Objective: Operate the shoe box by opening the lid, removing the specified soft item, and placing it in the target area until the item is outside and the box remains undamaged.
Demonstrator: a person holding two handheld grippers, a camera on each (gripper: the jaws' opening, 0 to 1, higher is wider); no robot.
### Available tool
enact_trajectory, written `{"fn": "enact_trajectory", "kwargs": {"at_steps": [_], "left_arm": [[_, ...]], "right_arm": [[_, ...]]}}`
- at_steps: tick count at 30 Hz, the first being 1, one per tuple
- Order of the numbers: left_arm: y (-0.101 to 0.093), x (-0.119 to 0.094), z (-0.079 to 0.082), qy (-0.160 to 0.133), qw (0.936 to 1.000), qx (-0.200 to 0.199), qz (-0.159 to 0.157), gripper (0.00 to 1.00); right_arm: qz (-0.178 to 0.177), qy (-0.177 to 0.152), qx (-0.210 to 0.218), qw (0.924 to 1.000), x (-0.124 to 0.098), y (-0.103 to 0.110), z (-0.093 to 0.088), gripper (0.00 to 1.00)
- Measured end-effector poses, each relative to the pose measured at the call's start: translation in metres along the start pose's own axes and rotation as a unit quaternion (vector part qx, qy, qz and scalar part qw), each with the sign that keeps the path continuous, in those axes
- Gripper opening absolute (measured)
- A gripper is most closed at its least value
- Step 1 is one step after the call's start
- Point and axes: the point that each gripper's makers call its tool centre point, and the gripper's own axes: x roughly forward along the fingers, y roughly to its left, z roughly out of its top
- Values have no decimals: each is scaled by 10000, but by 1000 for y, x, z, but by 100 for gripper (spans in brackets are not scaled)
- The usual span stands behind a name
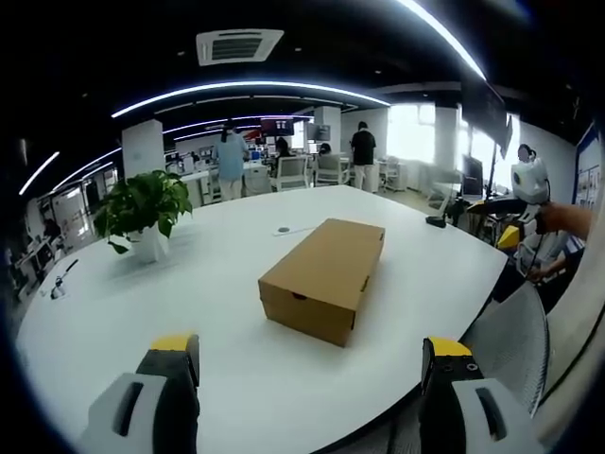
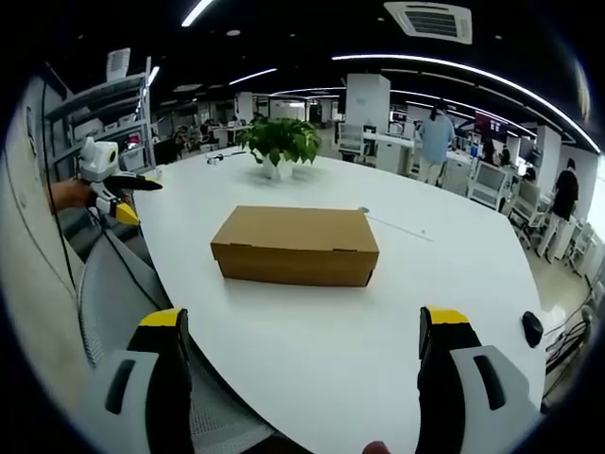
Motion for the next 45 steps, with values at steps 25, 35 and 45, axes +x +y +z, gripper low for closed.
{"fn": "enact_trajectory", "kwargs": {"at_steps": [25, 35, 45], "left_arm": [[-3, 4, -2, 64, 10000, -8, 3, 100], [-2, 4, -3, 113, 9999, -54, 51, 100], [-2, 7, -4, 139, 9998, -90, 128, 100]], "right_arm": [[62, 67, -32, 10000, 5, -1, -1, 96], [137, 123, -85, 9998, 9, -2, -1, 96], [224, 197, -181, 9994, 15, -4, 0, 96]]}}
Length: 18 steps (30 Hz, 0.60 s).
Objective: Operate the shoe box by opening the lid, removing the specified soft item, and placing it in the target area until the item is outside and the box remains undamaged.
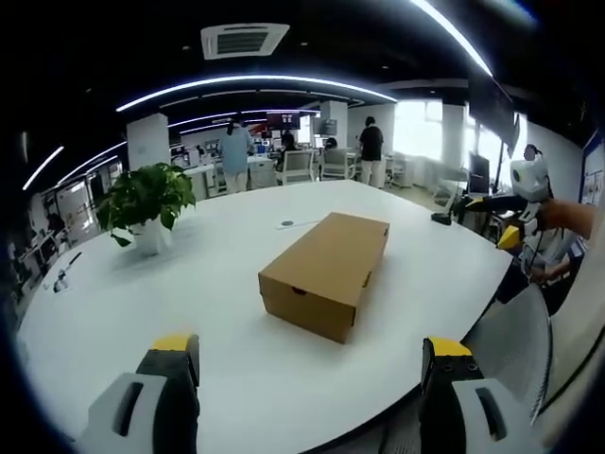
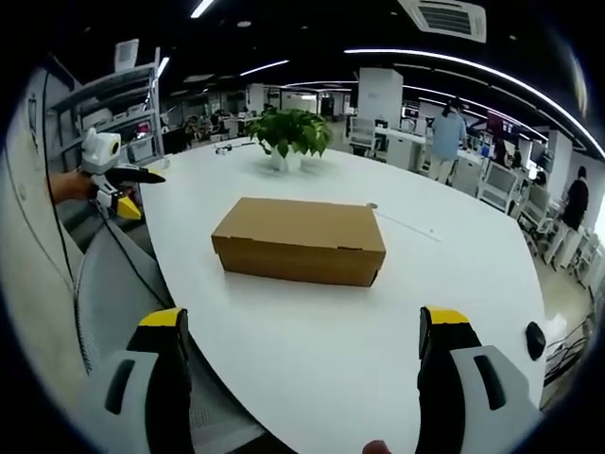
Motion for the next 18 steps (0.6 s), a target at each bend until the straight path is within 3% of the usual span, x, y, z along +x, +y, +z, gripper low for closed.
{"fn": "enact_trajectory", "kwargs": {"at_steps": [18], "left_arm": [[-4, 10, -7, 161, 9998, 62, 117, 99]], "right_arm": [[62, 107, -92, 9999, 9, -14, -2, 96]]}}
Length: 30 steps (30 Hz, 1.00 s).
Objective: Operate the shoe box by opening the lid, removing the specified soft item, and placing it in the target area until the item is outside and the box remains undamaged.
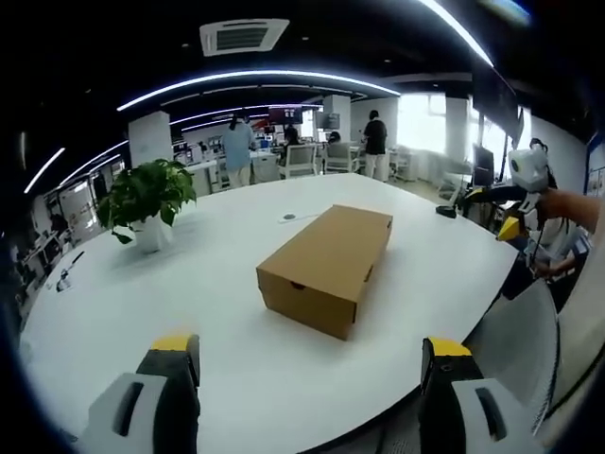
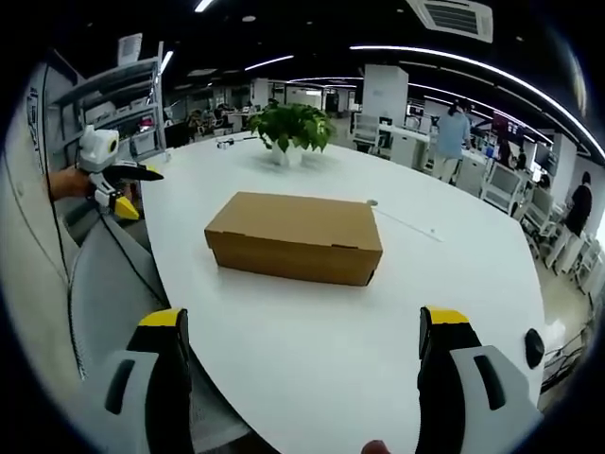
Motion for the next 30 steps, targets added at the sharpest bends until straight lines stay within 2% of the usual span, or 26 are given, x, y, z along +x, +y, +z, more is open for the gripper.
{"fn": "enact_trajectory", "kwargs": {"at_steps": [13, 23, 25, 28, 30], "left_arm": [[6, 9, 2, 49, 9999, 30, 163, 97], [4, 21, -5, 164, 9996, -75, 202, 96], [5, 22, -5, 147, 9996, -111, 221, 95], [5, 24, -5, 113, 9994, -191, 260, 95], [5, 26, -5, 102, 9991, -262, 306, 94]], "right_arm": [[-14, 11, -118, 9999, 12, -21, 3, 96], [144, 75, -269, 9995, 25, -30, 6, 96], [274, -74, -155, 9995, 28, -28, 13, 96], [347, -115, -311, 9988, 33, -27, 18, 96], [419, -198, -227, 9987, 38, -28, 22, 96]]}}
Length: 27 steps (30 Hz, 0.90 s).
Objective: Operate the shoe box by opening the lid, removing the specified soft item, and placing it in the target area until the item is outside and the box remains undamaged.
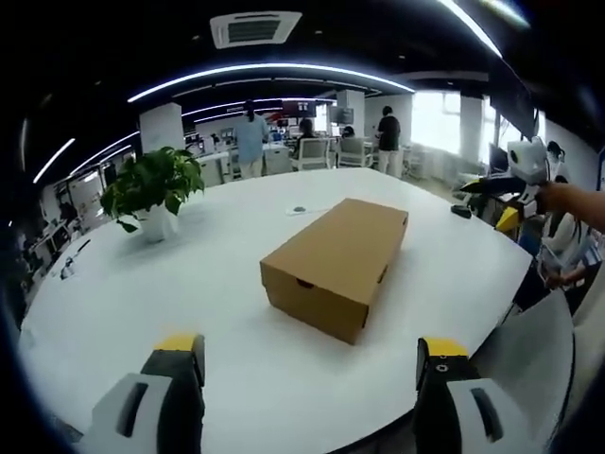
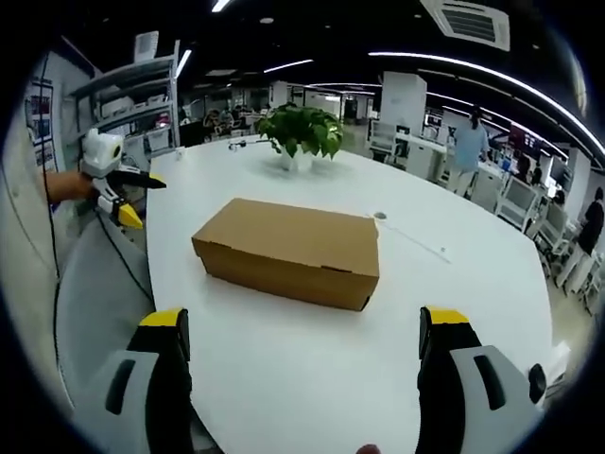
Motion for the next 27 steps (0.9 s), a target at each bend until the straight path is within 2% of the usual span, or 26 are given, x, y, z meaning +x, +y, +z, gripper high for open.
{"fn": "enact_trajectory", "kwargs": {"at_steps": [4, 12, 17, 27], "left_arm": [[-2, 4, 2, -61, 9999, -84, 44, 90], [-7, 14, -2, -6, 9999, -102, 34, 90], [-7, 21, 4, -81, 9997, -153, 172, 90], [-2, 34, -2, 20, 9986, -218, 484, 88]], "right_arm": [[36, 50, -93, 9999, 10, -4, -1, 96], [227, 199, -201, 9993, 29, -6, -9, 96], [375, 322, -361, 9981, 39, -10, -12, 96], [520, 569, -626, 9951, 54, -25, -22, 96]]}}
